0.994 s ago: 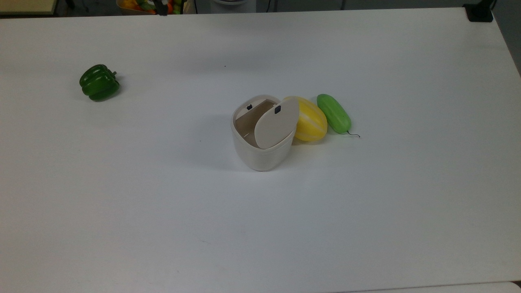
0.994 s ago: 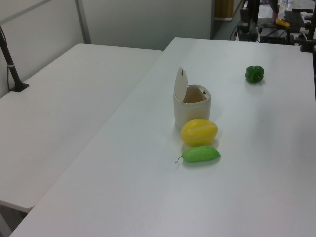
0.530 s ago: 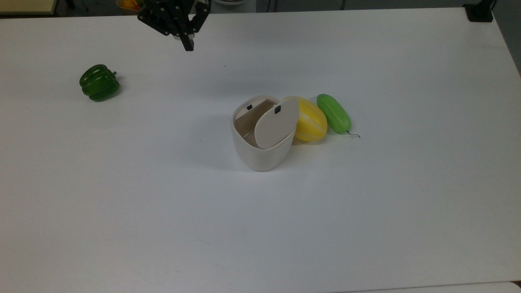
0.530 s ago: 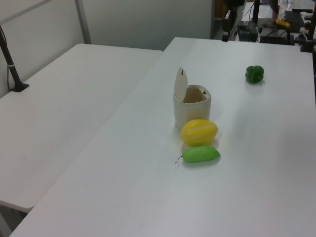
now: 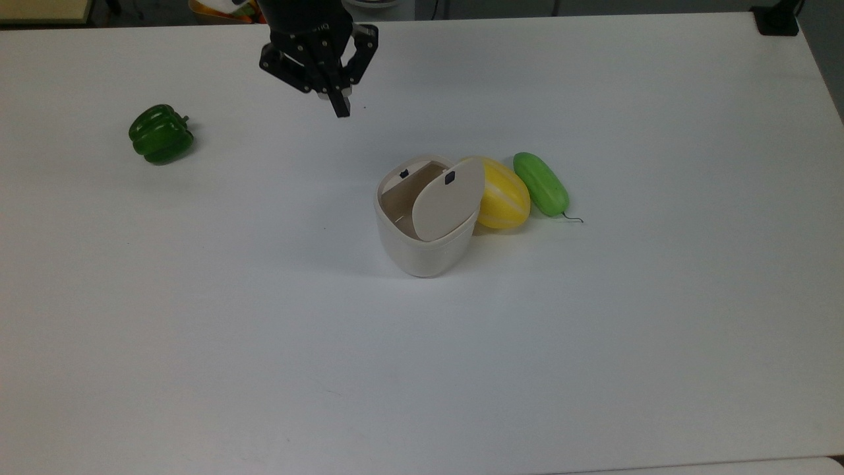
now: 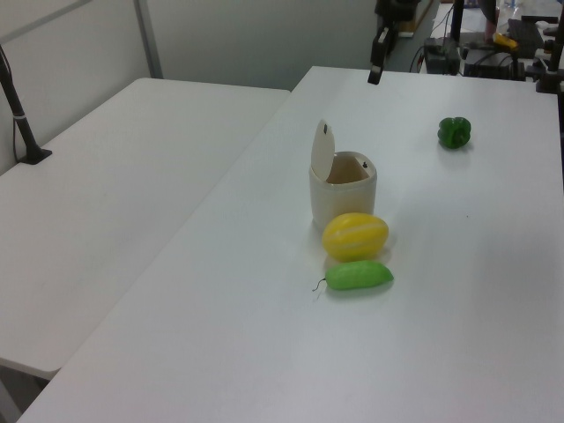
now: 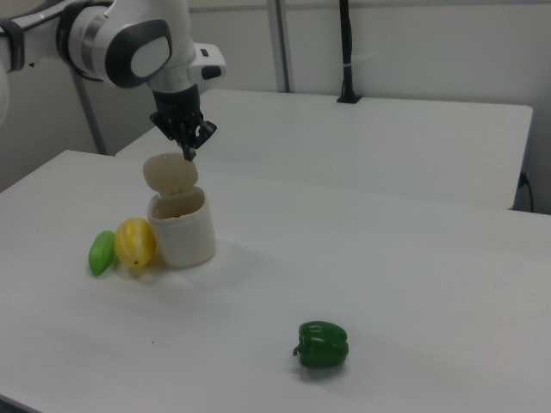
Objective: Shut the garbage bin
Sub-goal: 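Move the gripper over the open lid of the white bin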
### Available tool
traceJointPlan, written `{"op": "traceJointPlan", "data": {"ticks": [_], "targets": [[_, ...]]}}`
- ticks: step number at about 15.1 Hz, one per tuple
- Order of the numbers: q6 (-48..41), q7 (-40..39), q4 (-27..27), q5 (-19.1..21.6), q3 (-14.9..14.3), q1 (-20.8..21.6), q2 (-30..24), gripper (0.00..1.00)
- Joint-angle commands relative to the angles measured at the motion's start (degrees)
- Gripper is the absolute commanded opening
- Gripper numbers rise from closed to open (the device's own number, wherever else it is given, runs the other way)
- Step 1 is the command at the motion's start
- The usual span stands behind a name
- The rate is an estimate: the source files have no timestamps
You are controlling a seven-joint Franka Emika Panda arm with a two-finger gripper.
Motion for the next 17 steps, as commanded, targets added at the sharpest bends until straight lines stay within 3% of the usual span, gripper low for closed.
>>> {"op": "traceJointPlan", "data": {"ticks": [1, 9, 12, 15, 17], "targets": [[3.03, -2.07, 1.05, 1.04, -0.2, 2.25, 2.71, 0.0], [8.93, -4.0, 1.22, 1.39, -0.03, 4.19, 4.82, 0.0], [8.58, -4.79, 3.85, 2.61, -0.03, 4.27, 4.12, 0.0], [10.24, -6.46, 5.52, 4.2, 2.34, 4.27, 4.82, 0.0], [13.13, -6.46, 5.44, 4.64, 2.26, 6.55, 5.26, 0.0]]}}
